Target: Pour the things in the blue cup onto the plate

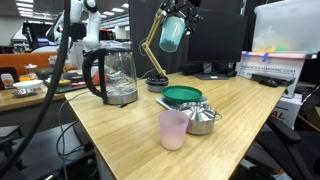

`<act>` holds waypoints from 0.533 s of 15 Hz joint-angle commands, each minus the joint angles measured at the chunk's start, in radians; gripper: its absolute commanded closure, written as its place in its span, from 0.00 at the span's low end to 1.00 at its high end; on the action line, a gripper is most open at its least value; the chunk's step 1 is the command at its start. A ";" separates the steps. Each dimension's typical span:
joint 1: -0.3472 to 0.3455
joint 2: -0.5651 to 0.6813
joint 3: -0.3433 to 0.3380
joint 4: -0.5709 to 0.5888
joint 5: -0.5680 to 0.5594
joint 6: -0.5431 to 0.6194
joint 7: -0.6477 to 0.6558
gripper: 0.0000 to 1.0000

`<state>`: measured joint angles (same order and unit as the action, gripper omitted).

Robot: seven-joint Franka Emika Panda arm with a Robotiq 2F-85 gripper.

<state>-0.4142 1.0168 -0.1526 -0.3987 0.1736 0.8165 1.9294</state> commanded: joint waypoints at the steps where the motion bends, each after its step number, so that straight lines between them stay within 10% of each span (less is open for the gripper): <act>1: 0.001 0.016 0.004 0.043 -0.009 -0.059 0.159 0.46; 8: -0.002 0.023 0.019 0.057 0.000 -0.092 0.296 0.46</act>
<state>-0.4050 1.0148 -0.1528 -0.3967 0.1703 0.7436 2.1800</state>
